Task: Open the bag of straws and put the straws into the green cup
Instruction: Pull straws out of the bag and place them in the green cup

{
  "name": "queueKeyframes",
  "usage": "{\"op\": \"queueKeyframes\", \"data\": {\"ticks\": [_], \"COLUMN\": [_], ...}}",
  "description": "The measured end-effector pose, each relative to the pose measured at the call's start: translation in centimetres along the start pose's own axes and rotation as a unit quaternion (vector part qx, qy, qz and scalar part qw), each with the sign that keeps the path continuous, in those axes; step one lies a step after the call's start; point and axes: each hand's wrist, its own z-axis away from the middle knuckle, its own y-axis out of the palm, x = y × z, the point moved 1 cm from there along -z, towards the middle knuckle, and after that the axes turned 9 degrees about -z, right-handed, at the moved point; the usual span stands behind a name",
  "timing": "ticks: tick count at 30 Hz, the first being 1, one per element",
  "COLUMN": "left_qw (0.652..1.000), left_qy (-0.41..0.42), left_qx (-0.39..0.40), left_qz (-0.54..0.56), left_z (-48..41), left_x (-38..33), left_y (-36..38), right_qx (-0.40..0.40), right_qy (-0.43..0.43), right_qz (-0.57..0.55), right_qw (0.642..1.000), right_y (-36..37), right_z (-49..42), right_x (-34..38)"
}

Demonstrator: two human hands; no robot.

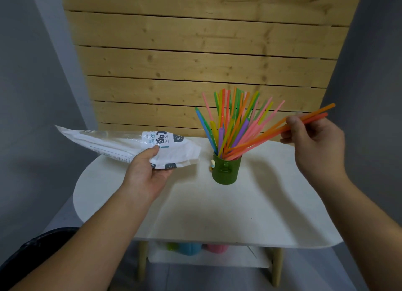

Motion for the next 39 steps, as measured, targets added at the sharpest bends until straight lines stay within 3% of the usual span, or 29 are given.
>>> {"op": "queueKeyframes", "data": {"ticks": [16, 27, 36, 39], "left_qw": [1.0, 0.999, 0.995, 0.994], "left_qy": [-0.003, 0.009, 0.035, 0.036], "left_qx": [0.011, 0.03, 0.082, 0.094], "left_qz": [-0.013, -0.015, -0.041, -0.05], "left_z": [0.2, 0.4, 1.2, 1.7], "left_x": [-0.1, -0.3, -0.7, -0.6], "left_y": [0.0, -0.3, 0.2, 0.5], "right_qx": [0.087, 0.112, 0.118, 0.119], "right_qy": [-0.078, 0.041, 0.086, 0.111], "right_qz": [0.123, 0.085, 0.042, 0.089], "right_qw": [0.985, 0.989, 0.988, 0.983], "right_y": [2.5, 6.7, 4.6, 3.9], "right_z": [1.4, 1.1, 1.9, 2.2], "right_x": [-1.0, -4.5, -5.7, -5.3]}}
